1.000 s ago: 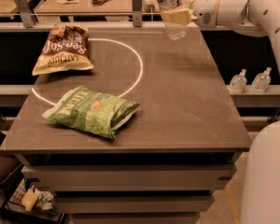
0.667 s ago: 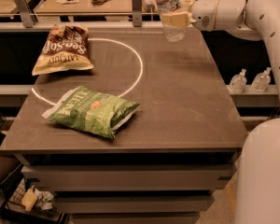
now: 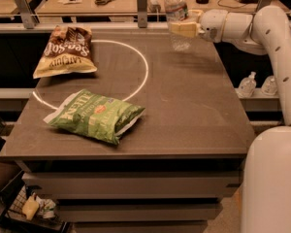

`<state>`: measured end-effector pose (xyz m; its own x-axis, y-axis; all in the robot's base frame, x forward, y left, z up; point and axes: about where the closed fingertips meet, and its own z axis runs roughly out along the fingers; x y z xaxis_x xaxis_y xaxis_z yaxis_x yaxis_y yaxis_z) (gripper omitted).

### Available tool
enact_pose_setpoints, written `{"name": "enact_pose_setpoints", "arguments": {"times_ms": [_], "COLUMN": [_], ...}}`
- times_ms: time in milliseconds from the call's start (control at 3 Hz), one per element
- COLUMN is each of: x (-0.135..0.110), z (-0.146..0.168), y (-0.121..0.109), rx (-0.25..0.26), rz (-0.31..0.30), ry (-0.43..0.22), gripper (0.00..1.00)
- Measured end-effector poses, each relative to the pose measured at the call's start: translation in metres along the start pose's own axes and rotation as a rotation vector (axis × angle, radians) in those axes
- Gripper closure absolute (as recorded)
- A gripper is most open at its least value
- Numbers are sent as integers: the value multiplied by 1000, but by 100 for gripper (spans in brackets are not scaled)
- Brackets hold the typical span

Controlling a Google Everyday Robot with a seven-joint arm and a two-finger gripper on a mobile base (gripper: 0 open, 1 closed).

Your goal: Place water bottle upright

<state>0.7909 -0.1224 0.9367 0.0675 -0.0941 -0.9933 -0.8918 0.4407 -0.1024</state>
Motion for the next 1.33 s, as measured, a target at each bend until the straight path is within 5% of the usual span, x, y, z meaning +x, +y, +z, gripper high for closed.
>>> {"name": "enact_pose_setpoints", "arguments": {"times_ms": [1333], "x": [31], "z": [-12], "y": [-11], "rx": [2], "rz": [45], "ry": [-83], "gripper": [100]}}
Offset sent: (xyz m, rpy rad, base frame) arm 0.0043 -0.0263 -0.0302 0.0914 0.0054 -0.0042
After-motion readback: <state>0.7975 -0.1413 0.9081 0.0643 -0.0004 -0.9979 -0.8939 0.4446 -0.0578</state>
